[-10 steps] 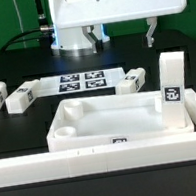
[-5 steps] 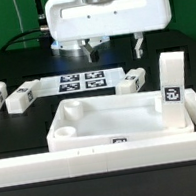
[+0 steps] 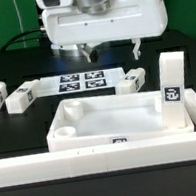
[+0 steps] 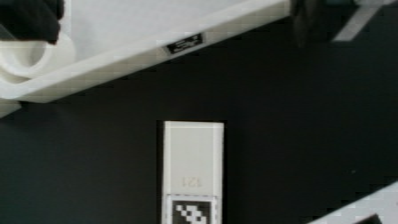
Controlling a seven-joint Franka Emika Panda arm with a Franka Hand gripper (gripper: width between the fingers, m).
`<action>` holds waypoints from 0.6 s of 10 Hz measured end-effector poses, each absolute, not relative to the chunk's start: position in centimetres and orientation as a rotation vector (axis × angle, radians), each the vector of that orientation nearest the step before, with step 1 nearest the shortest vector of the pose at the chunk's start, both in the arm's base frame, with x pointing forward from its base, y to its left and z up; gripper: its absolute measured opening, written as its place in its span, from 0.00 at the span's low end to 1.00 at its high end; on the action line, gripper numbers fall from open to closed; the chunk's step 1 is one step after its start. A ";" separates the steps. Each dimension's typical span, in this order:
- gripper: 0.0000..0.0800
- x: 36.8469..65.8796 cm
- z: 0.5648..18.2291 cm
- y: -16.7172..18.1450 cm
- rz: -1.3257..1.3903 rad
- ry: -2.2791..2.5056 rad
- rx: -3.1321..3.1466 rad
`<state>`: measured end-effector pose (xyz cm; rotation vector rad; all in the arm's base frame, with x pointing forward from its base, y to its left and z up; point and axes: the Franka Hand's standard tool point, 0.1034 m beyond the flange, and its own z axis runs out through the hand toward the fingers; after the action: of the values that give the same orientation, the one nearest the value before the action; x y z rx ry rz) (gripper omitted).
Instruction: Assemble desk
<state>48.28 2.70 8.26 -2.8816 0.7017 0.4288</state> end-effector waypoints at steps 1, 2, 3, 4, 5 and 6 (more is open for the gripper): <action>0.81 47.7 7.6 2.7 0.480 0.671 -2.880; 0.81 47.0 7.1 2.9 0.573 0.597 -2.868; 0.81 46.9 7.3 2.7 0.702 0.593 -2.828; 0.81 47.1 7.2 2.5 0.764 0.590 -2.806; 0.81 46.2 7.1 2.6 0.922 0.575 -2.749; 0.81 46.1 6.4 2.9 0.996 0.564 -2.725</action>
Offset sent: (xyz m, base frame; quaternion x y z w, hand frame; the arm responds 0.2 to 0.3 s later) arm 0.0000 0.0000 0.0000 0.0000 -0.1296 0.0000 0.9916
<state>46.13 2.86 6.44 -2.7247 0.5638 0.9956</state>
